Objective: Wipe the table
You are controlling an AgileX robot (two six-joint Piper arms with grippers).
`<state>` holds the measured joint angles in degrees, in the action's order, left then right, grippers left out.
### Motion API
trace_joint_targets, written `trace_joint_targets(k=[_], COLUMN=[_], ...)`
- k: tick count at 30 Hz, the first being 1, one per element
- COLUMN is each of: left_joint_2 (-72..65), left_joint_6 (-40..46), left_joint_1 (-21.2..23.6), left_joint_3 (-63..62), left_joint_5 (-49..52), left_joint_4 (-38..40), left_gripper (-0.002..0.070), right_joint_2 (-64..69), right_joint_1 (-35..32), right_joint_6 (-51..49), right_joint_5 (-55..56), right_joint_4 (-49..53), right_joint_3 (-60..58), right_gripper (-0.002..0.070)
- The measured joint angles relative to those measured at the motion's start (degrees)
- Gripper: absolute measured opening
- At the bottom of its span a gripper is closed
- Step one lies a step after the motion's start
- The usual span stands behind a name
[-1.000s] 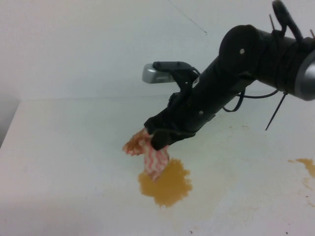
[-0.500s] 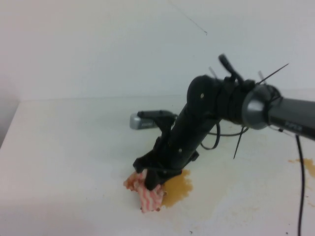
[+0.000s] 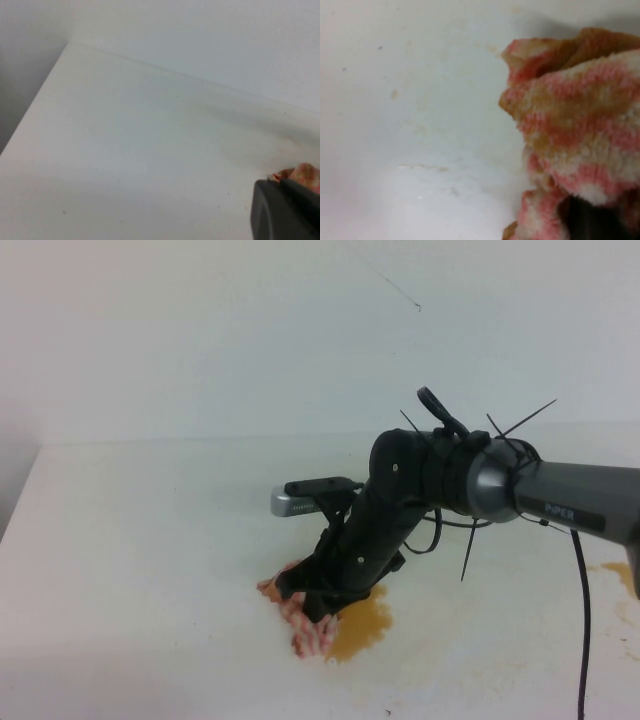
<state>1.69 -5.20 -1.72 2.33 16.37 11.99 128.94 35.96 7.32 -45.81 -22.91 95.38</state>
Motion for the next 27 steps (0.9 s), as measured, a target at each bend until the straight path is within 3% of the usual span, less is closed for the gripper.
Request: trace_joint_targets(k=[13, 27], left_joint_2=[0.0, 0.0], left_joint_6=[0.0, 0.0], left_joint_1=[0.0, 0.0], left_joint_3=[0.0, 0.0], left_joint_5=[0.0, 0.0], left_joint_4=[0.0, 0.0], left_gripper=[0.0, 0.0], right_joint_2=[-0.1, -7.6], right_joint_1=[-7.0, -4.5], right_joint_6=[0.8, 12.5], right_joint_5=[-5.0, -6.6], right_joint_4=[3.0, -2.1], right_joint_3=[0.0, 0.0], right_gripper=[0.0, 0.0])
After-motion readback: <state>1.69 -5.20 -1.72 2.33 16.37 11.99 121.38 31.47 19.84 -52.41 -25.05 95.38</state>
